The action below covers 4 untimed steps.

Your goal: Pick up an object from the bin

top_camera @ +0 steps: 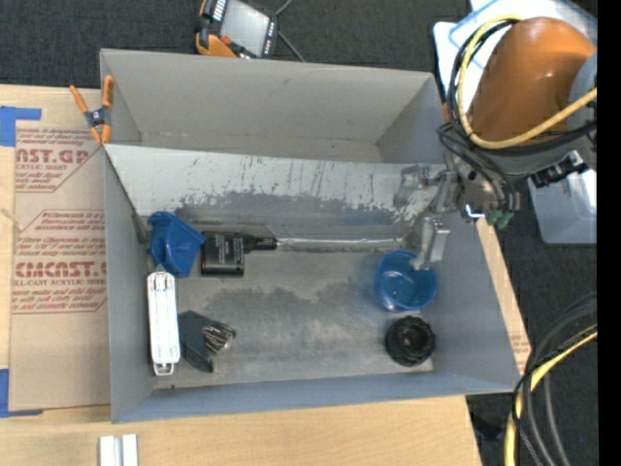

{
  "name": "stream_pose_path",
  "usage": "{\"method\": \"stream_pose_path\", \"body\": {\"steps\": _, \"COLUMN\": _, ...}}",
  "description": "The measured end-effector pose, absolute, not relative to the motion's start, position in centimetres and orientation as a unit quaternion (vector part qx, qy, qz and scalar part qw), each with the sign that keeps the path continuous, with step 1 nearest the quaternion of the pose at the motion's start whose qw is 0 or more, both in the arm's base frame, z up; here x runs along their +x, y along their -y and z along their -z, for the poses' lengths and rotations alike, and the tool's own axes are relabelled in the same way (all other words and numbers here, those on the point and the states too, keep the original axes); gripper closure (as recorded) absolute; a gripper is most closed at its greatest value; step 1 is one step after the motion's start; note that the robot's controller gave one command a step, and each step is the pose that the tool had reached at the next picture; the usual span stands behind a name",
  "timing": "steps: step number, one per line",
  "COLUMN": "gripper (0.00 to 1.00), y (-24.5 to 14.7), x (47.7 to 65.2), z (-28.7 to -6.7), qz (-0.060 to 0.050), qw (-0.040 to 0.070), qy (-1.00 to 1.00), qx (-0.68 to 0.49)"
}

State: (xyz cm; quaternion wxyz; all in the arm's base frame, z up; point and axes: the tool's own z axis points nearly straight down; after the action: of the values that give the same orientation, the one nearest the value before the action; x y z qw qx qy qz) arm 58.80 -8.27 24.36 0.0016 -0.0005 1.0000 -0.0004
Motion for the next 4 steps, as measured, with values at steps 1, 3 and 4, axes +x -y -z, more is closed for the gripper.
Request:
{"method": "stream_pose_path", "body": {"steps": 1, "gripper": 0.0, "y": 8.3, "x": 58.8, "z": -24.4, "qz": 0.0, "qw": 0.002, "qy": -1.0, "qx": -0.001}}
{"method": "stream_pose_path", "body": {"steps": 3, "gripper": 0.0, "y": 7.8, "x": 57.4, "z": -20.7, "qz": 0.0, "qw": 0.005, "qy": -0.998, "qx": 0.055}}
{"method": "stream_pose_path", "body": {"steps": 4, "gripper": 0.0, "y": 8.3, "x": 57.9, "z": -20.0, "qz": 0.0, "qw": 0.005, "qy": -1.0, "qx": 0.025}}
